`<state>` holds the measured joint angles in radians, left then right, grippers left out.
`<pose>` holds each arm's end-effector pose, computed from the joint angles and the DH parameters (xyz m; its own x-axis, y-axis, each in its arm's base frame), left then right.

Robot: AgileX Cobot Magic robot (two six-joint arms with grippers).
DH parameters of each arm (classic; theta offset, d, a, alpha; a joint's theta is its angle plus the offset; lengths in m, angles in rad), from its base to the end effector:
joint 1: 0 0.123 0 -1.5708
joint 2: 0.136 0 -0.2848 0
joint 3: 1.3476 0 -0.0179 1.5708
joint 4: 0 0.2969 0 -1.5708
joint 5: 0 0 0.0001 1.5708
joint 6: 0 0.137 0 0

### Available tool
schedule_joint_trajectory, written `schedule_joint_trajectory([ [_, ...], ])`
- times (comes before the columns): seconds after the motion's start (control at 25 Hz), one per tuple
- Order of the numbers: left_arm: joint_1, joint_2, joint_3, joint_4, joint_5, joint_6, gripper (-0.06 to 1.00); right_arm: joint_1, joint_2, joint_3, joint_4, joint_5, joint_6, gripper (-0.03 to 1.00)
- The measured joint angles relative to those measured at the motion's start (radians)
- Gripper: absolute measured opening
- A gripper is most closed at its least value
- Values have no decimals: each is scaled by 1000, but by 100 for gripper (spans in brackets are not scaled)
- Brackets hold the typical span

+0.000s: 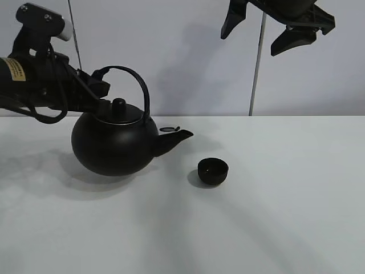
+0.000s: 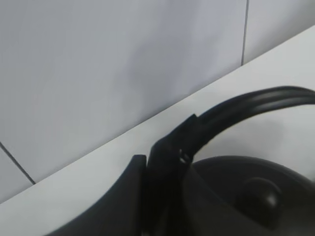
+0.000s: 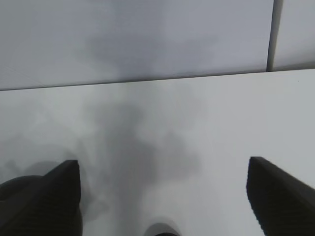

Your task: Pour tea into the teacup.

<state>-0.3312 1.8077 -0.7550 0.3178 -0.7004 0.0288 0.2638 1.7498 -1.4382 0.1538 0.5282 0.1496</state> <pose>0.3844 -0.1613 0.1158 -0.1244 0.3242 -0.9378 0.5557 0.8057 0.2049 0.4624 0.1358 0.2522 -0.7180 0.0942 -0.6897 -0.1191 0.9596 0.2550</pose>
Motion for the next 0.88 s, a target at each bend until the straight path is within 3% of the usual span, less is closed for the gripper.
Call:
schedule_joint_trajectory([
  [0.2,-29,12,-42,4,89,7,11,0,0,0,0,0,-1,63],
  [0.88,-85,147,-229,3,178,7,11,0,0,0,0,-4,-1,63],
])
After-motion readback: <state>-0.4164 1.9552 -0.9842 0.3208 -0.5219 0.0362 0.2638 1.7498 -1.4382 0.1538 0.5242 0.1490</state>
